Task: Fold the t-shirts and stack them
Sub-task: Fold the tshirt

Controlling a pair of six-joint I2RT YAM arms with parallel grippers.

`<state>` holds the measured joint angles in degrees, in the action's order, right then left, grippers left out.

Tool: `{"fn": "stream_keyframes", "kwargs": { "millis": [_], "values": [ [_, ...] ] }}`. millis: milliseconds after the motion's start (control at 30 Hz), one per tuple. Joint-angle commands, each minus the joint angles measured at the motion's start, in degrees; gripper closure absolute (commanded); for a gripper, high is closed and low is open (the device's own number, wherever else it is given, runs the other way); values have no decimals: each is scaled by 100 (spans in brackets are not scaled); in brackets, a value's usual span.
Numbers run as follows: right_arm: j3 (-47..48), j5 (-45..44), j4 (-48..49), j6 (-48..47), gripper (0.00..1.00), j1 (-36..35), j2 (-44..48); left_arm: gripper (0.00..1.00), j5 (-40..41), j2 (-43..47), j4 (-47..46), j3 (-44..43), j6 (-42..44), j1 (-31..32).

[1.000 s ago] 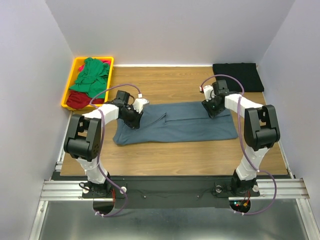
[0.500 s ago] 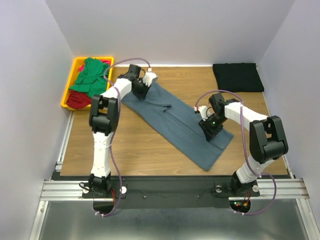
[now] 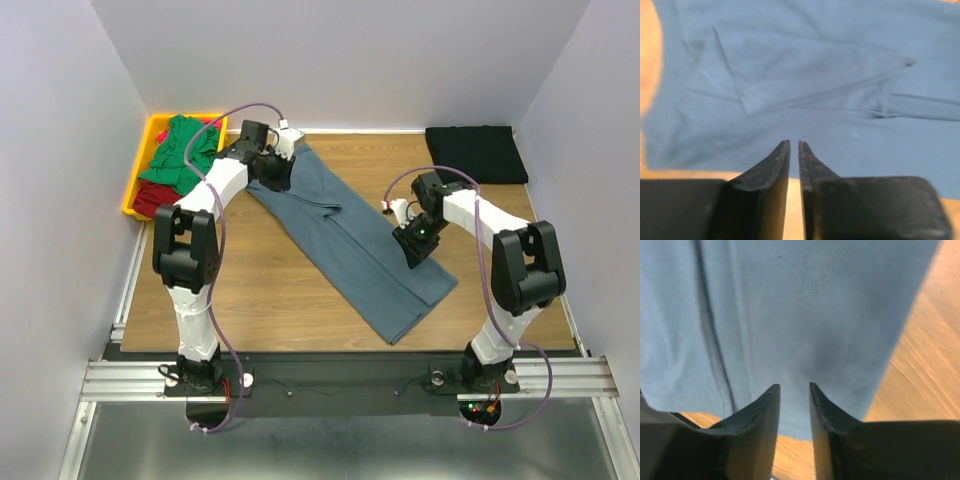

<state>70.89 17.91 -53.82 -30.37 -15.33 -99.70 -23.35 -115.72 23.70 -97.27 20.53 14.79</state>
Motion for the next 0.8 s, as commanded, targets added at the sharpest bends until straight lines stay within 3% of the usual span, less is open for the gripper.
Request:
{"fn": "stream_keyframes", "kwargs": {
  "millis": [0,133,300,433,600,667,767],
  "values": [
    [-84,2,302,31,67,-14,-400,77,-187,270,-410,770,-1121,51],
    [-242,-51,399,75,73,-110,-594,81,103,85,-463,1000,-1359,86],
    [-646,159,408,276,76,-479,-700,85,699,-572,-270,579,-1307,95],
    [-752,590,530,672,75,-962,-840,86,832,-1337,46,-316,-1096,86],
    [-217,1328,645,1400,70,-1209,-1296,87,1061,-2610,678,-2451,-877,95],
    [98,1591,610,1551,63,-1209,-1298,86,1157,-2893,829,-3336,-631,86],
    [284,1899,618,1674,56,-1209,-1035,84,1062,-3018,724,-3789,-437,95]
  ]
}}
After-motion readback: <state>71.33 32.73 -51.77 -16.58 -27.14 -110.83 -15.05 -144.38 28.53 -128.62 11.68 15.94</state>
